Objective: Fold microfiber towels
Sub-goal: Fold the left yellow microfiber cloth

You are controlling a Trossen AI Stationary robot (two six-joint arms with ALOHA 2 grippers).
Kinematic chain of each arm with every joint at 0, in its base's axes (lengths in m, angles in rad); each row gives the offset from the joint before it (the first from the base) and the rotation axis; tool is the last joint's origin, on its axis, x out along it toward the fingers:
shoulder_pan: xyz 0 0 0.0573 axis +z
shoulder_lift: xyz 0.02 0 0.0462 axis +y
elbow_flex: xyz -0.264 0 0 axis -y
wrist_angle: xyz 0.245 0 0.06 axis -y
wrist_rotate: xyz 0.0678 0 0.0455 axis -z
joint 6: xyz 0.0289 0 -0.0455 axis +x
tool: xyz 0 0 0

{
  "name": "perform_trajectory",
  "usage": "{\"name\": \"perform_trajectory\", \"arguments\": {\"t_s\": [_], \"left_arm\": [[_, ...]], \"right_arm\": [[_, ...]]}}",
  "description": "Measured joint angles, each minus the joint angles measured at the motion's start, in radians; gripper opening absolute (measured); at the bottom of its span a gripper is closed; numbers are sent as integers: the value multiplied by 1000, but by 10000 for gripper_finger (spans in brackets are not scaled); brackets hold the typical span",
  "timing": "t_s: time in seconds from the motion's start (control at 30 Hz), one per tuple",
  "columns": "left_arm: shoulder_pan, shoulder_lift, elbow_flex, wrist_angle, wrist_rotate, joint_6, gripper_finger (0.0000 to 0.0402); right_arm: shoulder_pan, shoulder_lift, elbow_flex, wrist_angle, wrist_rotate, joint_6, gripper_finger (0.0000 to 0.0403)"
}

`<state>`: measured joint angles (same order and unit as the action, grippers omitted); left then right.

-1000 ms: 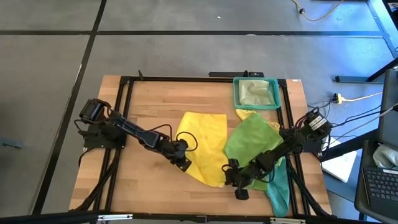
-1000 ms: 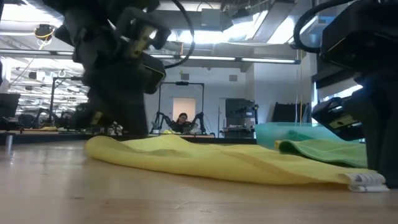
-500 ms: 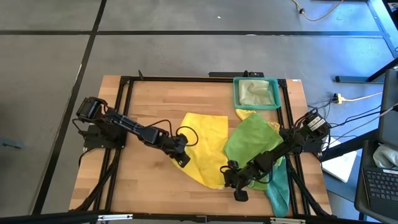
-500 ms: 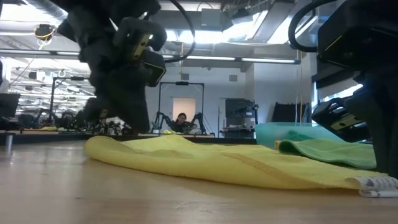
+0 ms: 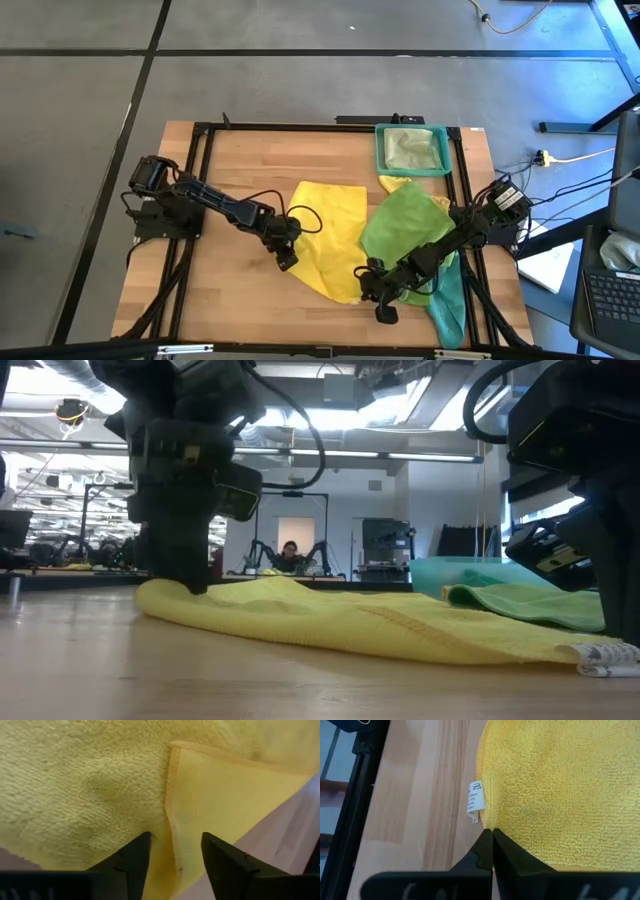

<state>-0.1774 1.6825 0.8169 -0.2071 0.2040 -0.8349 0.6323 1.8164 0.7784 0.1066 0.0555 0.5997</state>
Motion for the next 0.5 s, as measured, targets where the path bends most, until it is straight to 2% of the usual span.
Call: {"name": "perform_trajectory", "arguments": {"t_s": [0.2, 0.37, 0.5], "left_arm": [[1, 1, 0, 42, -1, 0, 187], [-7, 2, 0, 50, 61, 8, 188], [-18, 2, 0, 134, 110, 40, 188]], "right_arm": [[0, 0, 0, 2, 2, 1, 4], [0, 0, 0, 3, 3, 1, 4], [1, 0, 0, 7, 26, 2, 4]]}}
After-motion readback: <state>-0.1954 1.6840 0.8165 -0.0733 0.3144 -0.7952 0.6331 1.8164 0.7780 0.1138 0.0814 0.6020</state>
